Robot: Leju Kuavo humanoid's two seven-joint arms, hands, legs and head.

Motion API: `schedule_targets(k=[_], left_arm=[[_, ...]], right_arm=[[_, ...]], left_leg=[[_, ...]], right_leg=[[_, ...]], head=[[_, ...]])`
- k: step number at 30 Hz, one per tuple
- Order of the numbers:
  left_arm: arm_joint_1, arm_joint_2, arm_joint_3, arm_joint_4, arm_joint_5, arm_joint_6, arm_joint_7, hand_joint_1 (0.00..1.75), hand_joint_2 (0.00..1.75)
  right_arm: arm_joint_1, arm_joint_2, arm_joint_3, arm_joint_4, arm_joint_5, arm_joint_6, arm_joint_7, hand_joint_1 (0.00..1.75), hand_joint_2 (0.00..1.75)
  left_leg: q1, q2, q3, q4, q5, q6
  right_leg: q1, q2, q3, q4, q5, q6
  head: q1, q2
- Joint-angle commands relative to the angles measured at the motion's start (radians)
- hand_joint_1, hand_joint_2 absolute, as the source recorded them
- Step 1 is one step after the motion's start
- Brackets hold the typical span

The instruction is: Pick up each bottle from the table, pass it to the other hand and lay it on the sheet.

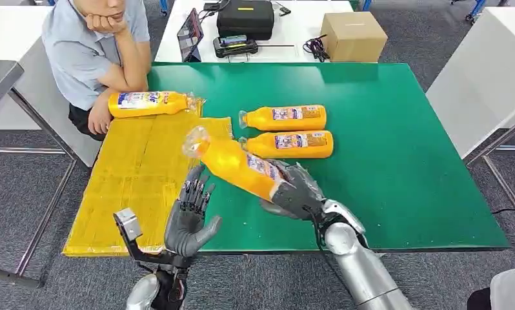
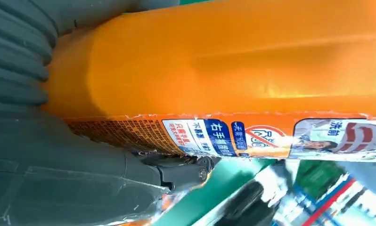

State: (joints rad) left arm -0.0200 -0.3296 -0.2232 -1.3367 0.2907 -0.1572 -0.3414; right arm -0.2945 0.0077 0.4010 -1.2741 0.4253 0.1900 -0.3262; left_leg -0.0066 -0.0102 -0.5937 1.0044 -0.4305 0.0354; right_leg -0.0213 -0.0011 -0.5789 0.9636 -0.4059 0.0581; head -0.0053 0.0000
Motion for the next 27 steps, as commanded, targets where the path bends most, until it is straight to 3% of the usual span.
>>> schedule_targets(k=[1,27], left_arm=[[-0.119,0.011,-0.003,0.107,-0.073,-0.002,-0.043,0.0,1.75],[-0.164,0.001,0.03,0.188,-0.033,-0.033,-0.049,0.0,1.75]], right_arm=[[-0.078,0.021,0.13,0.174,-0.008,-0.002,-0.026,1.75,1.75],[-0.091,0.04,0.242,0.177,-0.017,-0.001,-0.058,1.75,1.75]], left_leg=[[0.001,0.002,0.003,0.0,-0.001,-0.002],[0.0,0.001,0.002,0.0,-0.001,-0.001]], right_leg=[[0.001,0.001,0.003,-0.001,0.0,-0.002],[0.0,0.001,0.002,0.0,-0.001,-0.002]], head=[[0.0,0.0],[0.0,0.0]])
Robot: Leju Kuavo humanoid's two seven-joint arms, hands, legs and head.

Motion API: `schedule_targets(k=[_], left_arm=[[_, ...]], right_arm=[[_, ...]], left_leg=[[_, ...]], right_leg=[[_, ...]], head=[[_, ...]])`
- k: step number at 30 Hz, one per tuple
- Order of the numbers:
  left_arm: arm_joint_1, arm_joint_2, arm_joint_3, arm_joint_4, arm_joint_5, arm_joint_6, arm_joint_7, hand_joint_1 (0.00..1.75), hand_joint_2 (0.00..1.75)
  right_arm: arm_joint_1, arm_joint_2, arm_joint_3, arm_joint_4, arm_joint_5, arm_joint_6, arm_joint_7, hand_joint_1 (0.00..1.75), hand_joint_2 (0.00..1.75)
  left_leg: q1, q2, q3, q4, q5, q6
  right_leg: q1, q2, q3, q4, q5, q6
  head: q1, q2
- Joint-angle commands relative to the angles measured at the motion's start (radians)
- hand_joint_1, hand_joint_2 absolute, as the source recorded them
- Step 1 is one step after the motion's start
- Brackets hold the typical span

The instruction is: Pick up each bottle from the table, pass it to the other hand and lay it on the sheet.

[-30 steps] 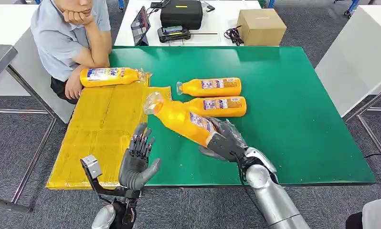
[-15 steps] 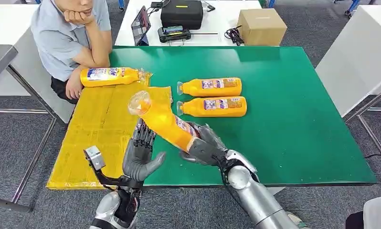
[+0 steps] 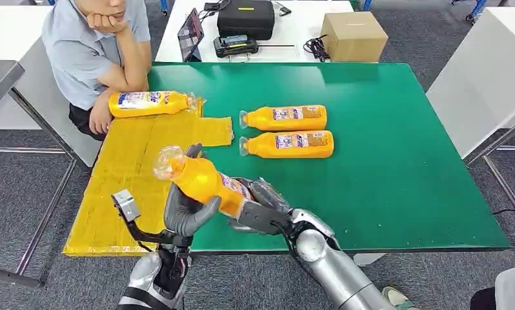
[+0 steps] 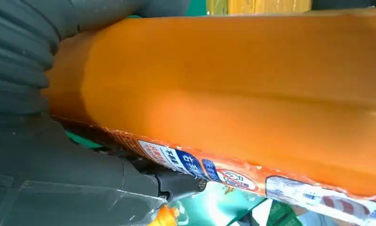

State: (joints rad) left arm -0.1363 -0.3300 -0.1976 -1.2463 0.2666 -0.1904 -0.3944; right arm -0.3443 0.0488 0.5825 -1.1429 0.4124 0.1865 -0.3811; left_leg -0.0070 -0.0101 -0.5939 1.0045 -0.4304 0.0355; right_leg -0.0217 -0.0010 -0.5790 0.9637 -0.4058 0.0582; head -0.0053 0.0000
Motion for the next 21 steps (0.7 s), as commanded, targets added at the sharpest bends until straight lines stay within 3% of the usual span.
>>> schedule_targets(k=[1,2,3,4,12,14,16,20,21], left_arm=[[-0.05,0.001,0.005,0.102,-0.01,0.002,0.003,0.0,1.75],[-0.05,0.001,0.005,0.102,-0.01,0.002,0.003,0.0,1.75],[-0.05,0.0,0.005,0.103,-0.009,0.0,0.001,1.45,1.75],[-0.048,0.001,0.002,0.101,0.0,-0.017,-0.005,1.68,1.75],[-0.036,0.002,-0.001,0.052,-0.013,-0.016,-0.031,1.75,1.75],[-0.034,0.005,-0.002,0.04,-0.034,0.0,-0.044,1.75,1.75],[-0.034,0.007,0.0,0.028,-0.047,0.008,-0.044,1.75,1.75],[-0.038,0.009,0.002,0.021,-0.109,0.062,-0.046,1.75,1.75],[-0.038,0.009,0.002,0.021,-0.109,0.062,-0.046,1.75,1.75]], right_arm=[[-0.041,0.0,0.062,0.042,-0.008,0.003,-0.005,1.75,1.75],[-0.041,0.0,0.062,0.042,-0.008,0.003,-0.005,1.75,1.75],[-0.041,0.001,0.063,0.038,-0.01,0.003,-0.004,1.75,1.75],[-0.042,0.002,0.059,0.036,-0.021,0.008,-0.004,1.75,1.75],[-0.044,-0.003,0.033,0.033,-0.057,0.017,0.0,1.75,1.75],[-0.043,-0.003,0.029,0.038,-0.06,0.018,0.004,1.55,1.75],[-0.043,-0.002,0.025,0.051,-0.063,0.017,0.008,0.07,1.75],[-0.042,0.008,0.011,0.078,-0.075,0.018,0.034,0.0,1.75],[-0.042,0.008,0.011,0.078,-0.075,0.018,0.034,0.0,0.0]], left_leg=[[0.001,0.001,0.003,0.0,-0.001,-0.002],[0.002,0.001,0.004,0.001,-0.002,-0.003],[0.001,0.001,0.003,0.0,-0.002,-0.002],[0.001,0.001,0.002,0.0,-0.001,-0.001],[0.002,0.001,0.002,0.001,-0.002,-0.002],[0.001,0.002,0.002,0.001,-0.002,-0.002],[0.001,0.002,0.002,0.001,-0.002,-0.002],[0.001,0.001,0.002,0.001,-0.002,-0.002],[0.001,0.001,0.001,0.0,-0.001,-0.001]], right_leg=[[0.001,0.001,0.003,0.0,-0.001,-0.003],[0.002,0.0,0.003,0.0,-0.002,-0.003],[0.002,0.001,0.003,0.0,-0.001,-0.003],[0.001,0.0,0.001,0.0,0.0,-0.002],[0.002,0.001,0.003,0.0,-0.001,-0.003],[0.002,0.001,0.002,0.0,-0.001,-0.003],[0.001,0.001,0.002,0.0,-0.001,-0.002],[0.001,0.001,0.002,0.0,-0.001,-0.002],[0.001,0.0,0.001,0.0,0.0,-0.002]], head=[[0.0,0.0],[0.0,0.0],[0.0,0.0],[0.0,0.0],[0.0,0.0],[0.0,0.0],[0.0,0.0],[0.0,0.0],[0.0,0.0]])
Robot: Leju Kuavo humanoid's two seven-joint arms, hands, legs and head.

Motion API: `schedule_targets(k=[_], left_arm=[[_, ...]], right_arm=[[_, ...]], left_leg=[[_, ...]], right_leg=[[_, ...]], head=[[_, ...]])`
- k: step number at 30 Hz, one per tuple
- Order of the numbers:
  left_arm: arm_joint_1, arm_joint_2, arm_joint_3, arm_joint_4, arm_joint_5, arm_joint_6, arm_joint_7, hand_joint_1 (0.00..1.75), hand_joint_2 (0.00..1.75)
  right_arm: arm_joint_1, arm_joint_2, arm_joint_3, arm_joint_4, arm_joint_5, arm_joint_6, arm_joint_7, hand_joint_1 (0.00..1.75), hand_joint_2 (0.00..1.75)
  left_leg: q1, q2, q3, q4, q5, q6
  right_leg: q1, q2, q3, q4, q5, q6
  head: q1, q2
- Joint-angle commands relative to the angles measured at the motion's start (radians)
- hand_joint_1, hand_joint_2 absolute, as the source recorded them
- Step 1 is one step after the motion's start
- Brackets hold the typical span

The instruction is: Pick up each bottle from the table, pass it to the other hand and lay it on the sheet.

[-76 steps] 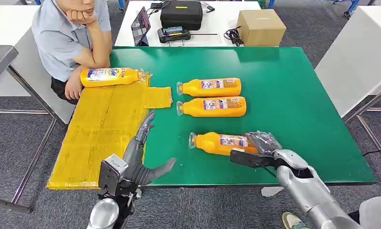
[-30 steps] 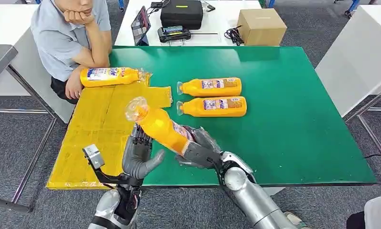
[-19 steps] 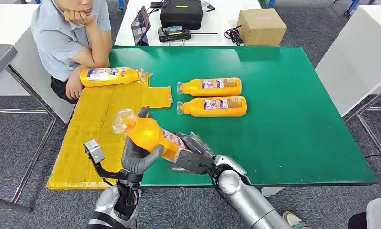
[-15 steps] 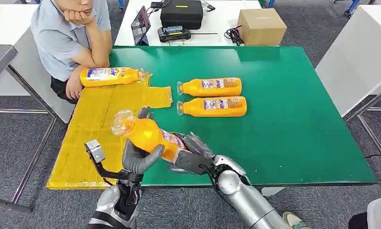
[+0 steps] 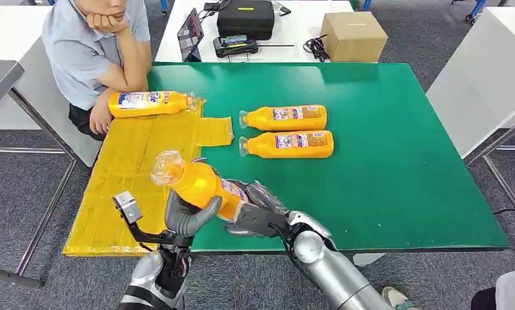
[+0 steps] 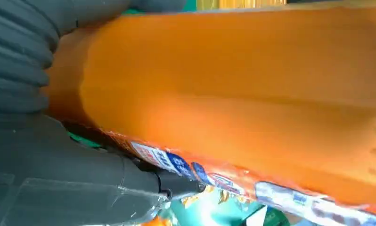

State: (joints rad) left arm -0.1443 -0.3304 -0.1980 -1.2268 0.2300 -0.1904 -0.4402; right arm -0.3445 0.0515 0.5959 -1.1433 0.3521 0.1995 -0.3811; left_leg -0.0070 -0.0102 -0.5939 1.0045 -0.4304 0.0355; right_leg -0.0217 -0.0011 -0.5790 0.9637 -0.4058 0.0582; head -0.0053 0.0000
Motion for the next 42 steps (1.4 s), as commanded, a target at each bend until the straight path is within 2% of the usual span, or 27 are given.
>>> schedule_targets(k=[1,3,8,14,15,25,27,29,31,33,37,42], left_arm=[[-0.035,0.015,-0.006,-0.007,-0.163,0.131,0.004,1.75,1.75],[-0.035,0.015,-0.005,-0.017,-0.187,0.142,0.013,1.75,1.75],[-0.042,0.021,-0.008,-0.057,-0.418,0.303,0.085,1.75,1.75],[-0.044,0.021,0.003,-0.077,-0.482,0.333,0.116,1.75,1.75],[-0.049,0.027,0.028,-0.127,-0.609,0.356,0.127,1.75,1.75],[-0.046,0.022,0.036,-0.144,-0.62,0.349,0.136,1.75,1.75],[-0.057,0.043,0.019,-0.168,-0.83,0.425,0.146,1.75,1.75],[-0.065,0.062,0.027,-0.2,-1.143,0.494,0.221,1.75,1.75],[-0.067,0.065,0.041,-0.21,-1.288,0.479,0.269,1.75,1.75],[-0.107,0.094,0.052,-0.128,-1.444,0.493,0.325,1.75,1.75],[-0.187,0.113,0.076,0.062,-1.526,0.524,0.34,1.75,1.75],[-0.288,0.169,0.071,0.326,-1.734,0.626,0.415,1.75,1.75]], right_arm=[[-0.037,0.012,-0.017,0.093,-0.011,-0.012,0.036,0.0,0.0],[-0.03,0.013,-0.023,0.094,-0.012,-0.013,0.035,0.0,0.0],[0.015,0.016,-0.07,0.06,0.033,-0.068,0.059,0.0,0.0],[0.032,0.02,-0.089,0.047,0.049,-0.079,0.067,0.0,0.0],[0.048,0.045,-0.129,0.042,0.089,-0.099,0.079,0.0,0.0],[0.046,0.049,-0.135,0.047,0.097,-0.099,0.079,0.0,0.0],[0.048,0.066,-0.157,0.047,0.143,-0.135,0.084,0.0,0.0],[0.053,0.078,-0.179,0.045,0.184,-0.152,0.084,0.0,0.0],[0.059,0.082,-0.195,0.049,0.194,-0.154,0.077,0.0,0.0],[0.063,0.082,-0.208,0.061,0.189,-0.144,0.06,0.0,0.0],[0.044,0.088,-0.21,0.102,0.186,-0.13,0.039,0.0,0.0],[0.011,0.088,-0.181,0.13,0.166,-0.114,0.014,0.0,0.0]], left_leg=[[0.001,0.001,0.002,0.001,-0.001,-0.002],[0.002,0.002,0.003,0.001,-0.002,-0.002],[0.001,0.0,0.002,0.0,-0.001,-0.002],[0.002,0.0,0.002,0.001,-0.001,-0.002],[0.002,0.0,0.003,0.001,-0.002,-0.003],[0.002,0.001,0.002,0.001,-0.001,-0.003],[0.001,0.001,0.001,0.0,-0.001,-0.001],[0.002,0.002,0.002,0.001,-0.002,-0.003],[0.001,0.001,0.001,0.001,-0.001,-0.002],[0.002,0.002,0.003,0.0,-0.002,-0.003],[0.001,0.0,0.003,-0.001,0.0,-0.002],[0.001,0.001,0.003,-0.001,0.0,-0.002]], right_leg=[[0.001,0.001,0.002,0.0,-0.001,-0.002],[0.002,0.001,0.003,0.0,-0.001,-0.003],[0.002,-0.001,0.002,0.0,-0.001,-0.002],[0.002,-0.001,0.002,0.0,-0.001,-0.003],[0.002,-0.001,0.003,0.0,-0.002,-0.003],[0.002,0.001,0.002,0.0,-0.001,-0.003],[0.001,0.0,0.001,0.0,0.0,-0.002],[0.002,0.001,0.002,0.001,-0.001,-0.003],[0.001,0.001,0.001,0.001,-0.001,-0.002],[0.002,0.001,0.002,0.0,-0.001,-0.003],[0.001,-0.001,0.003,-0.001,0.0,-0.002],[0.001,0.0,0.002,-0.001,0.0,-0.002]], head=[[0.0,0.0],[0.0,0.0],[0.0,0.0],[0.0,0.0],[0.0,0.0],[0.0,0.0],[0.0,0.0],[0.0,0.0],[0.0,0.0],[0.0,0.0],[0.0,0.0],[0.0,0.0]])
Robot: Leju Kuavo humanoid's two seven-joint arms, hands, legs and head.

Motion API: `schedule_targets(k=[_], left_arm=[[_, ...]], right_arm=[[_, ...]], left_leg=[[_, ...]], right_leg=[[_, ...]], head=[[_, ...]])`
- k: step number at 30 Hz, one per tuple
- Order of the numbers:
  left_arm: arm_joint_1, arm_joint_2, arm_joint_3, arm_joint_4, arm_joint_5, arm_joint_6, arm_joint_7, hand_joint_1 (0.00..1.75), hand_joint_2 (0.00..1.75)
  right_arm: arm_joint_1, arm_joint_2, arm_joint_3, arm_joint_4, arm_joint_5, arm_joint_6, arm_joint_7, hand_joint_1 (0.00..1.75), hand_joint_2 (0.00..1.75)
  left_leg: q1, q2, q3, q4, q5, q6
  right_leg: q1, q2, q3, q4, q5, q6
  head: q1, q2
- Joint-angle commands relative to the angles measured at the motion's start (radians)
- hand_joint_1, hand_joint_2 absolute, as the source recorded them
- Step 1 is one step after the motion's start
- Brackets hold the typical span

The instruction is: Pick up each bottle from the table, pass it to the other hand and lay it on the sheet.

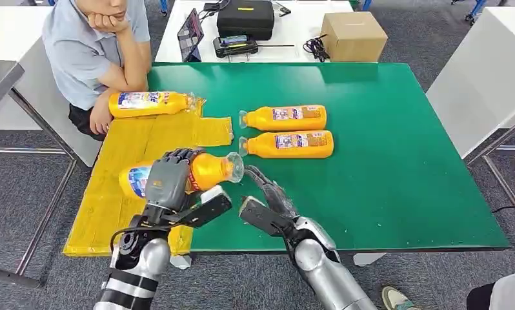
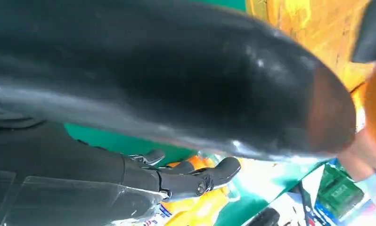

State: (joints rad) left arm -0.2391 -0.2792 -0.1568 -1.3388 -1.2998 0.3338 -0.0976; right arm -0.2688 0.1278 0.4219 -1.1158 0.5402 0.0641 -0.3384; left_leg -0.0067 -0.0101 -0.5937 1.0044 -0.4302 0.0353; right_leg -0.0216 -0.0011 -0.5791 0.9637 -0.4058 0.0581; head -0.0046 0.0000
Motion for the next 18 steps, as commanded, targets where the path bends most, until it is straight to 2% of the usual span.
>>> schedule_targets(k=[1,6,9,16,17,18], left_arm=[[-0.2,0.122,0.042,0.46,-0.206,0.107,0.072,1.75,1.75],[-0.242,0.154,0.07,0.578,-0.222,0.025,0.082,1.75,1.75],[-0.269,0.164,0.09,0.682,-0.227,0.027,0.085,1.75,1.75],[-0.277,0.159,0.116,0.739,-0.206,0.016,0.072,1.75,1.75],[-0.279,0.164,0.11,0.748,-0.217,0.021,0.072,1.62,1.75],[-0.282,0.165,0.114,0.758,-0.219,0.037,0.072,1.15,1.75]], right_arm=[[-0.06,0.009,-0.002,0.097,-0.028,0.022,-0.031,0.0,0.0],[-0.038,-0.004,0.017,0.076,-0.041,0.029,-0.041,0.0,0.0],[-0.043,-0.002,0.019,0.094,-0.052,0.03,-0.047,0.0,0.0],[-0.049,-0.001,0.016,0.106,-0.058,0.03,-0.053,0.0,0.0],[-0.051,-0.002,0.016,0.109,-0.059,0.031,-0.055,0.0,0.0],[-0.052,-0.003,0.018,0.111,-0.06,0.031,-0.057,0.0,0.0]], left_leg=[[0.001,0.002,0.004,-0.002,0.0,-0.003],[0.001,0.001,0.004,-0.001,0.0,-0.002],[0.001,0.001,0.002,0.0,0.0,-0.002],[0.004,0.004,0.006,0.002,-0.003,-0.005],[0.004,0.003,0.005,0.002,-0.002,-0.005],[0.003,0.002,0.004,0.002,-0.002,-0.004]], right_leg=[[0.001,0.001,0.003,-0.001,0.0,-0.003],[0.002,0.001,0.004,-0.001,-0.001,-0.003],[0.001,0.001,0.002,0.0,0.0,-0.002],[0.004,0.003,0.006,0.001,-0.002,-0.006],[0.004,0.001,0.006,0.001,-0.002,-0.005],[0.003,0.0,0.005,0.001,-0.002,-0.005]], head=[[0.0,0.0],[0.0,0.0],[0.0,0.0],[0.0,0.0],[0.0,0.0],[0.0,0.0]])
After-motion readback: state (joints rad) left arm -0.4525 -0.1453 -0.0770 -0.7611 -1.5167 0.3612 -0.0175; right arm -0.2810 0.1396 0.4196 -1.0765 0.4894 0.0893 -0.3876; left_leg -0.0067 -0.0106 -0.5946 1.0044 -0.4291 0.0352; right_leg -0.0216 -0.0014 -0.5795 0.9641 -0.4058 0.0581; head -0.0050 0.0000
